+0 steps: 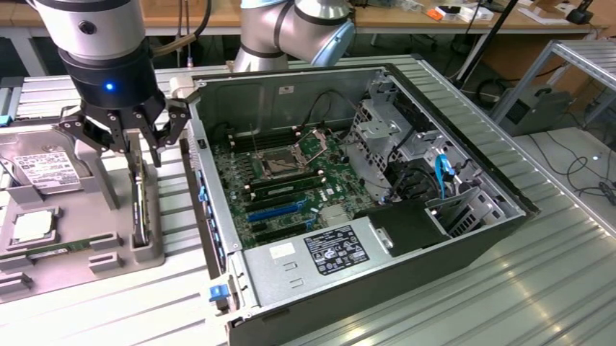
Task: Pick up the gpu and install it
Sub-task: 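Pick up the gpu and move the gpu toward the slot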
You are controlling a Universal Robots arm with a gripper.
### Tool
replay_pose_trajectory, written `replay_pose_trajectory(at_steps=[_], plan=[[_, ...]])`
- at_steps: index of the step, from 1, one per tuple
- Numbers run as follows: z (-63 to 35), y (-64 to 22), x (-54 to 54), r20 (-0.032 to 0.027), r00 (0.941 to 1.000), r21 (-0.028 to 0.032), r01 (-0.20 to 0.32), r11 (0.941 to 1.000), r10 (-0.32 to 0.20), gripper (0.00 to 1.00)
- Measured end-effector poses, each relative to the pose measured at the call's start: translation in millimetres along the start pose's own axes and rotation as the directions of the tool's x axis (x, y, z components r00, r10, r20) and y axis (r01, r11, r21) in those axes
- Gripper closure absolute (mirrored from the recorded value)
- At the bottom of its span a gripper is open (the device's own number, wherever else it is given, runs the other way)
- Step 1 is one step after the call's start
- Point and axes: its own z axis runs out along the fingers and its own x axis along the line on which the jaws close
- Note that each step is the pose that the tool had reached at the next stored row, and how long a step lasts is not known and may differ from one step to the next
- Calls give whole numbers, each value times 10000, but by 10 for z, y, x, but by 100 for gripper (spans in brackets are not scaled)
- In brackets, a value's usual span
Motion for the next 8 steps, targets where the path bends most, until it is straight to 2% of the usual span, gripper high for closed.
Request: replay_pose_trajectory(at_steps=[8], plan=[[13,-1,0,0,10000,9,1,10000,-1,64]])
